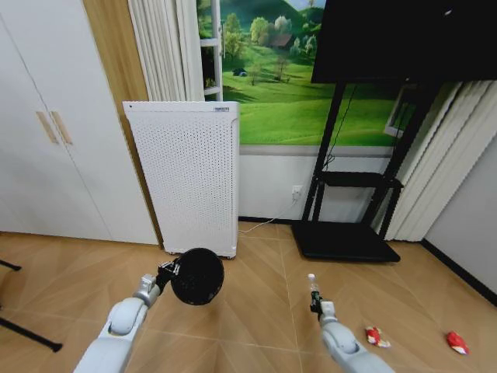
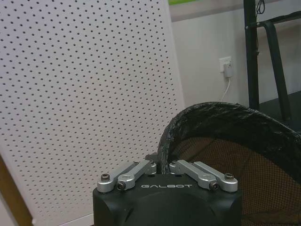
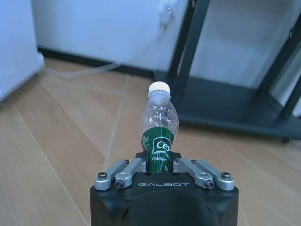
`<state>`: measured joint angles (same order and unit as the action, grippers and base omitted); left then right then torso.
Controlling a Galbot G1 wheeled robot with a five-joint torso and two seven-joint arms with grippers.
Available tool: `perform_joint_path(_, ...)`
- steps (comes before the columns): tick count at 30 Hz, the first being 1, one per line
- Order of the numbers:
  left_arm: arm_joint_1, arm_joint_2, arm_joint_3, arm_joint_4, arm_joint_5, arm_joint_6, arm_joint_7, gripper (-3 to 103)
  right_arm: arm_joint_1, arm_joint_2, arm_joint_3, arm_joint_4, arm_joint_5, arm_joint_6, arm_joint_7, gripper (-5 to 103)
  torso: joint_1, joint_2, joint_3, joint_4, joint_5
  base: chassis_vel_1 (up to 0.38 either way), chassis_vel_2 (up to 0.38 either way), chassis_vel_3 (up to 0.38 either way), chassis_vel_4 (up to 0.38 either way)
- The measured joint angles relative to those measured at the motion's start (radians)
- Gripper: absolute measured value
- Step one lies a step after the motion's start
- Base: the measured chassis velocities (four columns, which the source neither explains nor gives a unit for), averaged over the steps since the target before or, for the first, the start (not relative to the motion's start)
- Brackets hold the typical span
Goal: Pick up the trash bin and place the garbage on the floor into it.
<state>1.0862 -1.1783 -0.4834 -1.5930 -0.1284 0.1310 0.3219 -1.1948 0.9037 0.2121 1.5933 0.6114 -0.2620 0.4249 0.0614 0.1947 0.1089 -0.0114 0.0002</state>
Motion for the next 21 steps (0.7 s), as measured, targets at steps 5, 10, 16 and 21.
perform_joint_path(5,-0.046,-0.031,0.045,0.033,0.015,0.000,-0.005,7,-0.071,-0.067,0.068,0.164,0.036,0.027,-0.050,20,0.000,0.000,0.000,-0.0002,-0.0001,0.000,0.000,0.000,0.000)
perform_joint_path(10,-0.084,-0.067,0.082,0.069,0.025,-0.001,-0.018,7,-0.147,-0.124,0.140,0.270,0.018,0.135,-0.185,20,0.000,0.000,0.000,0.0000,0.0000,0.000,0.000,0.000,0.000)
perform_joint_path(16,-0.130,-0.107,0.130,0.112,0.032,-0.002,-0.031,7,-0.238,-0.151,0.193,0.333,-0.054,0.285,-0.345,20,0.000,0.000,0.000,-0.0004,0.0000,0.000,0.000,0.000,0.000)
perform_joint_path(21,-0.150,-0.140,0.167,0.133,0.036,-0.002,-0.046,7,-0.249,-0.149,0.173,0.343,-0.103,0.386,-0.436,20,0.000,0.000,0.000,-0.0002,0.0000,0.000,0.000,0.000,0.000)
